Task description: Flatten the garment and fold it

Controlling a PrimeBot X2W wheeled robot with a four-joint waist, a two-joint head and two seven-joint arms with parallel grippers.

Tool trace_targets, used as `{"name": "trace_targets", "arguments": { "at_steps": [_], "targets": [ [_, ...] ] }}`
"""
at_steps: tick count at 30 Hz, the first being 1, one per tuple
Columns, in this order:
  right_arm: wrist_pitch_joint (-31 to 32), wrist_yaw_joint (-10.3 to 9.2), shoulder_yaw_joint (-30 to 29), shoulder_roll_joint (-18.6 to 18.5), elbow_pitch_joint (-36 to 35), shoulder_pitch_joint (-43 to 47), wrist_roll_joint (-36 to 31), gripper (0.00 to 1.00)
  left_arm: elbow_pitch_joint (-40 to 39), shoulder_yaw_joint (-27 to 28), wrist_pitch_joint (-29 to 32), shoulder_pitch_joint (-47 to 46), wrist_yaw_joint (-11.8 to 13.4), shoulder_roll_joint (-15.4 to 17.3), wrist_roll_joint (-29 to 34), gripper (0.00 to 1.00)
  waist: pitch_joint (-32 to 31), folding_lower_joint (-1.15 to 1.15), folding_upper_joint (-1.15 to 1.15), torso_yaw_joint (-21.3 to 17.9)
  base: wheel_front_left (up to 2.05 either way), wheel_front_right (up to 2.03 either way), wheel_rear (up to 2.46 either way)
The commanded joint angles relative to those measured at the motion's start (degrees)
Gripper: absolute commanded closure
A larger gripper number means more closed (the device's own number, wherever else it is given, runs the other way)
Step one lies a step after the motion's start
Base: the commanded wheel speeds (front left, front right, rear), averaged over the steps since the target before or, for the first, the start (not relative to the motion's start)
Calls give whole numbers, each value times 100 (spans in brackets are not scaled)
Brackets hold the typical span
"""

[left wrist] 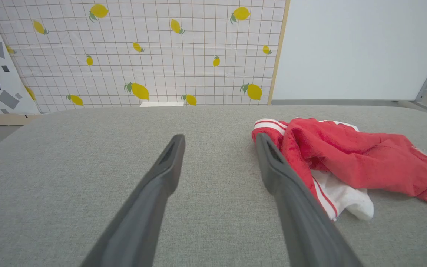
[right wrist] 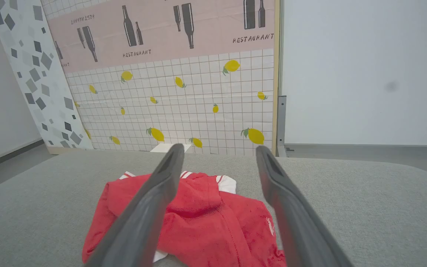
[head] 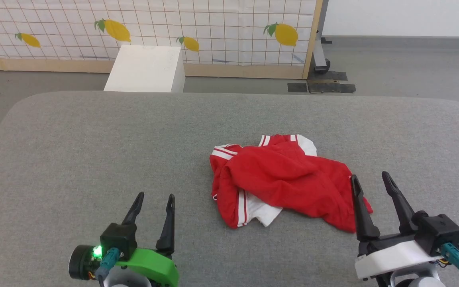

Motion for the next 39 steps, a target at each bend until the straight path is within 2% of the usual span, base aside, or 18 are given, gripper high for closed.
{"name": "trace_targets", "arguments": {
  "at_steps": [1, 7, 10, 16, 21, 28, 33, 34, 35, 39],
  "targets": [
    [22, 34, 21, -1, -18, 66, 36, 0, 29, 48, -20, 71, -56, -46, 55, 0, 2, 0, 0, -7, 0, 0, 0],
    [43, 34, 97, -1, -41, 44, 40, 0, 271, -25, 20, -22, -218, -125, 173, 0, 123, 0, 0, -86, 0, 0, 0],
    [60, 34, 112, -1, -71, 22, 27, 0, 386, -118, 365, -185, -254, -152, 153, 0, 239, 0, 0, -145, 0, 0, 0],
    [74, 34, 118, -1, -142, -56, -12, 0, 268, -488, 1873, -672, -506, -176, 40, 0, 571, 0, 0, -253, 0, 0, 0],
    [70, 34, 137, -1, -171, -183, -37, 0, 220, -713, 3257, -1132, -796, -293, -341, 0, 874, 0, 0, -354, 0, 0, 0],
    [27, 34, 209, -1, -171, -379, -28, 0, 475, -709, 4162, -1727, -560, -317, -315, 0, 1207, 0, 0, -506, 0, 0, 0],
    [-19, 34, 214, -1, -112, -483, -28, 0, 763, -813, 4585, -1837, -679, -369, -475, 0, 1351, 0, 0, -542, 0, 0, 0],
    [-29, 34, 213, -1, -99, -495, -27, 0, 796, -840, 4634, -1826, -716, -368, -505, 63, 1361, 0, 0, -540, 0, 0, 0],
    [-36, 34, 209, -1, -85, -505, -26, 0, 808, -851, 4640, -1814, -741, -366, -526, 100, 1365, 0, 0, -534, 0, 0, 0],
    [-68, 34, 175, -1, 19, -538, -16, 0, 803, -775, 4393, -1729, -719, -366, -589, 100, 1289, 0, 0, -450, 0, 0, 0]
  ]
}}
